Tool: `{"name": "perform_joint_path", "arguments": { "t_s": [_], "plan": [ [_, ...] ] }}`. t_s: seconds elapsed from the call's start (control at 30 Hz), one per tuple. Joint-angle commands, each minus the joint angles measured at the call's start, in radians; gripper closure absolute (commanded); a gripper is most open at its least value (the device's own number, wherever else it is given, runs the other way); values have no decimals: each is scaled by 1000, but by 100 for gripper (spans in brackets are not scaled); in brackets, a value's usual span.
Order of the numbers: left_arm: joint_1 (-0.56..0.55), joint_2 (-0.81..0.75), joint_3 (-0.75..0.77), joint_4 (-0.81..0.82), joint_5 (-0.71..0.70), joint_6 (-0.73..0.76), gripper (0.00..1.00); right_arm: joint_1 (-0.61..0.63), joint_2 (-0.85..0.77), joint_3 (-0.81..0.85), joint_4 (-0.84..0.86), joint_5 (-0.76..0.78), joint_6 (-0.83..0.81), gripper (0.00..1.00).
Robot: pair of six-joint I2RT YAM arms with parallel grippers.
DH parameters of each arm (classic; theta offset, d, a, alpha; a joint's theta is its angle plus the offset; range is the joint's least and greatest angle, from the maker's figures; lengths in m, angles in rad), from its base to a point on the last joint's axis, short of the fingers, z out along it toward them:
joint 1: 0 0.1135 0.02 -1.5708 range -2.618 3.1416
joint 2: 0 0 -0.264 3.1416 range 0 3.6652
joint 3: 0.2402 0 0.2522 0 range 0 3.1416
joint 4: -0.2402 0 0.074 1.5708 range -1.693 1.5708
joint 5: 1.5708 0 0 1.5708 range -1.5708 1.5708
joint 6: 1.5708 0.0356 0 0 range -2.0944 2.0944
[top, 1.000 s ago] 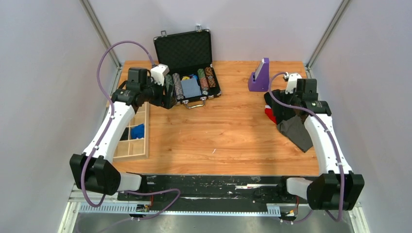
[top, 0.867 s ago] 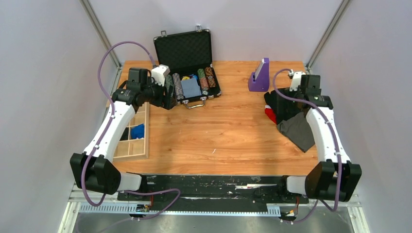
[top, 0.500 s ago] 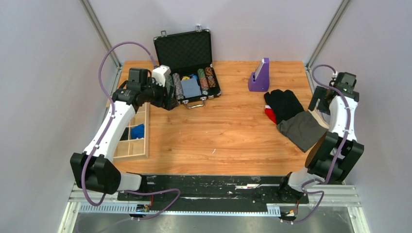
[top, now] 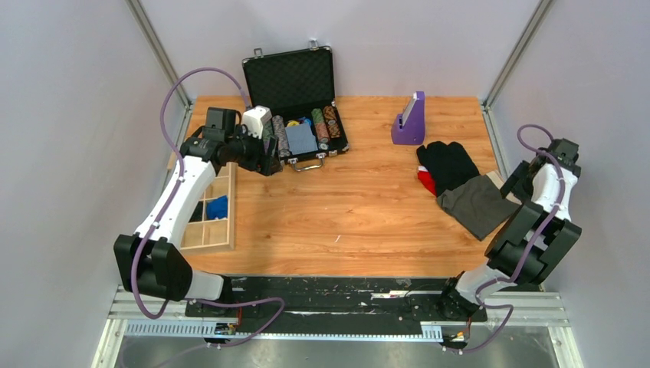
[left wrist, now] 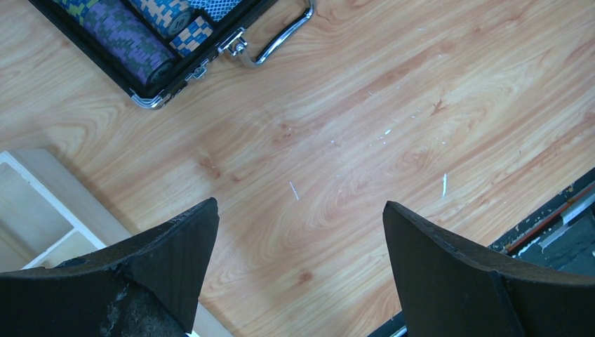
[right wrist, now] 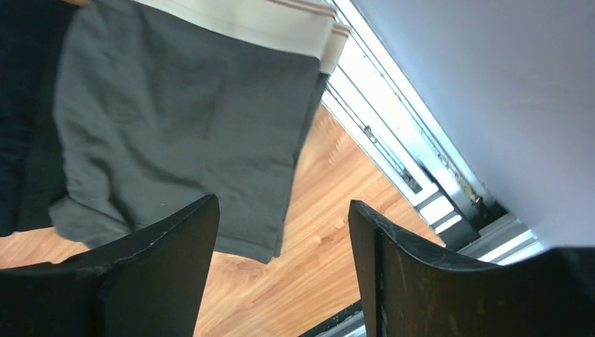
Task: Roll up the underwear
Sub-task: Pick up the underwear from the center of the board.
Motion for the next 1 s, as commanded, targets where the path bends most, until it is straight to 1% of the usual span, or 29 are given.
{"name": "perform_joint_path", "arguments": {
  "t_s": [0.0, 0.07, 0.2, 0.23, 0.27, 0.3, 0.33, 0.37, 0.4, 0.43, 0.47, 0.53, 0.57, 0.73, 0.97],
  "plan": [
    [-3, 1, 47, -6, 18, 17, 5, -22, 15, -53, 43, -37, 24, 34],
    [-3, 4, 53, -12, 18, 19, 5, -22, 29, -67, 58, -48, 15, 40],
    [-3, 8, 57, -17, 11, 21, 5, -23, 60, -74, 93, -49, -1, 44],
    [-3, 8, 57, -17, 11, 21, 5, -22, 70, -73, 94, -49, -1, 47],
    [-3, 7, 57, -18, 11, 21, 5, -23, 77, -72, 94, -49, 3, 47],
    [-3, 6, 56, -19, 10, 23, 5, -23, 80, -75, 90, -76, 9, 47],
    [-3, 3, 55, -19, 8, 25, 5, -22, 78, -82, 84, -94, 13, 44],
    [-3, 2, 55, -19, 4, 26, 5, -22, 76, -91, 79, -114, 16, 34],
    [-3, 1, 54, -19, 3, 28, 5, -22, 74, -103, 71, -126, 24, 29],
    [-3, 0, 53, -20, -1, 29, 5, -22, 71, -117, 66, -133, 34, 28],
    [-3, 0, 52, -19, -2, 29, 5, -22, 63, -135, 65, -141, 41, 30],
    [-3, 0, 53, -20, -6, 32, 5, -22, 53, -167, 67, -148, 56, 41],
    [-3, -1, 53, -21, -6, 31, 5, -22, 53, -179, 67, -154, 62, 43],
    [-3, 11, 62, -28, -5, 35, 5, -22, 56, -215, 70, -162, 75, 46],
    [-3, 27, 76, -22, -5, 34, 5, -22, 54, -234, 68, -154, 81, 46]
  ]
}}
